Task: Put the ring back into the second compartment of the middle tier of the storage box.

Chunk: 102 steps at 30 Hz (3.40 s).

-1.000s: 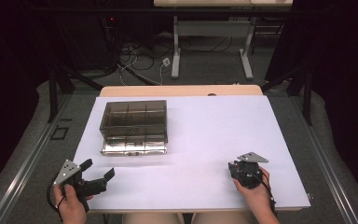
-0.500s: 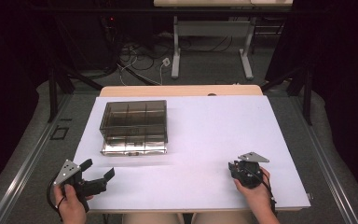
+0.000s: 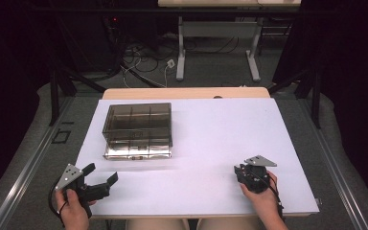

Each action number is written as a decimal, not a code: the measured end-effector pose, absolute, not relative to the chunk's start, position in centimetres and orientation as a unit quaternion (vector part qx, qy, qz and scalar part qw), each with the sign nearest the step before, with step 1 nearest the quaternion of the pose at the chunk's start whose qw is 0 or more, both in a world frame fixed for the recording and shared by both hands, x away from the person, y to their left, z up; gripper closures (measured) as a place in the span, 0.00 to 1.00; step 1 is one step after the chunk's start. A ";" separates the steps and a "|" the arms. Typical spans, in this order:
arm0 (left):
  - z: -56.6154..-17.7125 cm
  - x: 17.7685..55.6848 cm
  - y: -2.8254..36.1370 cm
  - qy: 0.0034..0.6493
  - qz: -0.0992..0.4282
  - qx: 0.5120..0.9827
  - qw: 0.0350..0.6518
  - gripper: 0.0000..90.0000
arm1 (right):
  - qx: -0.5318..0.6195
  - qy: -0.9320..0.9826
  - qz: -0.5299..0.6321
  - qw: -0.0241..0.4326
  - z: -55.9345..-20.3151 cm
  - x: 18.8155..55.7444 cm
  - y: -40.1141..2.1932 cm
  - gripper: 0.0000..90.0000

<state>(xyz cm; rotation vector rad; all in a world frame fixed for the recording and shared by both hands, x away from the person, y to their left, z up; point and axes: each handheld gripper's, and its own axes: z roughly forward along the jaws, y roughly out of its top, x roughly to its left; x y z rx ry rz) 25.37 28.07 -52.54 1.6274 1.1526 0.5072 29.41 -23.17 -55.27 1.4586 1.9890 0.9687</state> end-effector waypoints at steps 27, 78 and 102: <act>-52.6 25.4 28.2 0.481 0.211 0.676 0.517 0.00 | 0.531 0.732 0.359 0.230 -53.6 30.8 -22.7 0.81; -52.6 25.4 28.3 0.480 0.209 0.678 0.516 0.00 | 0.461 0.767 0.394 0.207 -48.3 33.5 -16.1 0.81; -52.6 25.4 28.4 0.482 0.206 0.676 0.518 0.00 | 0.423 0.786 0.405 0.200 -45.7 34.5 -12.2 0.81</act>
